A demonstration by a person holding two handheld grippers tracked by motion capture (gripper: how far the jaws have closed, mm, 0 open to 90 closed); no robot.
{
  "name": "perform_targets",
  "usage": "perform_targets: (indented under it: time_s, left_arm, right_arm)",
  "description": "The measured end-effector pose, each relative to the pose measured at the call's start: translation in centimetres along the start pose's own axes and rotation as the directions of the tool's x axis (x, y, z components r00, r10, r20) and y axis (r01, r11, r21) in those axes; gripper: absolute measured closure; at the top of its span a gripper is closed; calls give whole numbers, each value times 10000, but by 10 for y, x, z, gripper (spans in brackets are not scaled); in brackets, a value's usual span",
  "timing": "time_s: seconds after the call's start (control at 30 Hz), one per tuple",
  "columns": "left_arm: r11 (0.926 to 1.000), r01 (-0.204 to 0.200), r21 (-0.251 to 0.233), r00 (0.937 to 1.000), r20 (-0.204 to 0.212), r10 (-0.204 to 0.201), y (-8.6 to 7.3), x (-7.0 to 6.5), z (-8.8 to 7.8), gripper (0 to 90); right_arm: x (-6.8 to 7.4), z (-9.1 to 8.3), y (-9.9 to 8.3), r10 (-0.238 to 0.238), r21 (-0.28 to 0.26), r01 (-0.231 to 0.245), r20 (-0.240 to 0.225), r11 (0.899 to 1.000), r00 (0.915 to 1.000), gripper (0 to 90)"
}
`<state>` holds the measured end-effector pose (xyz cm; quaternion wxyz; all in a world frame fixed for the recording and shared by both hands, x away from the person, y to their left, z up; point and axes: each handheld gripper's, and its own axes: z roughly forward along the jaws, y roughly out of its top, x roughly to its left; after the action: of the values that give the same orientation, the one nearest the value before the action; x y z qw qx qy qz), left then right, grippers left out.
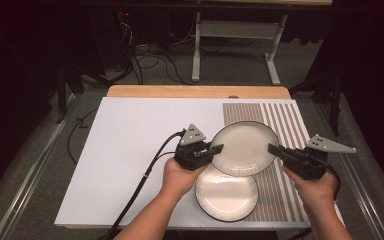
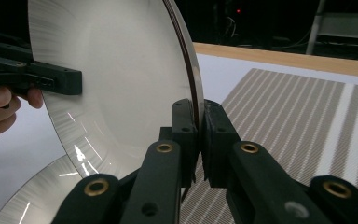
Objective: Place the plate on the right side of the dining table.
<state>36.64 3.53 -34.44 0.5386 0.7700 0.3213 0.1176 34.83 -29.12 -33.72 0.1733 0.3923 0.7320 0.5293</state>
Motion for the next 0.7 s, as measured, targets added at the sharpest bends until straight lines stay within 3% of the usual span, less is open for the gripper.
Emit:
perform_targets:
  time_s: [0.1, 0.23, 0.27, 0.3, 0.7]
  left_arm:
    - [10000, 79, -34, 9999, 76, -79, 5, -2, 10, 770]
    - [9987, 487, -134, 9986, 199, -484, 9, -6, 21, 765]
    - [9965, 803, -225, 9964, 292, -797, 10, -9, 25, 764]
    - [9999, 22, 109, 9999, 115, -23, 14, -4, 30, 761]
    - [9991, 99, 405, 9995, 288, -111, 22, -13, 70, 745]
  right_arm:
    - [-6, -6, -1, 128, -80, -127, 211, 9999, 9997, 869]
    - [-13, -10, -2, 202, -154, -196, 361, 9997, 9991, 869]
    - [-17, -12, -3, 253, -182, -245, 491, 9995, 9985, 869]
    - [-18, -13, -3, 304, -203, -293, 563, 9994, 9980, 870]
    - [-41, -31, -12, 577, -276, -545, 1326, 9981, 9895, 869]
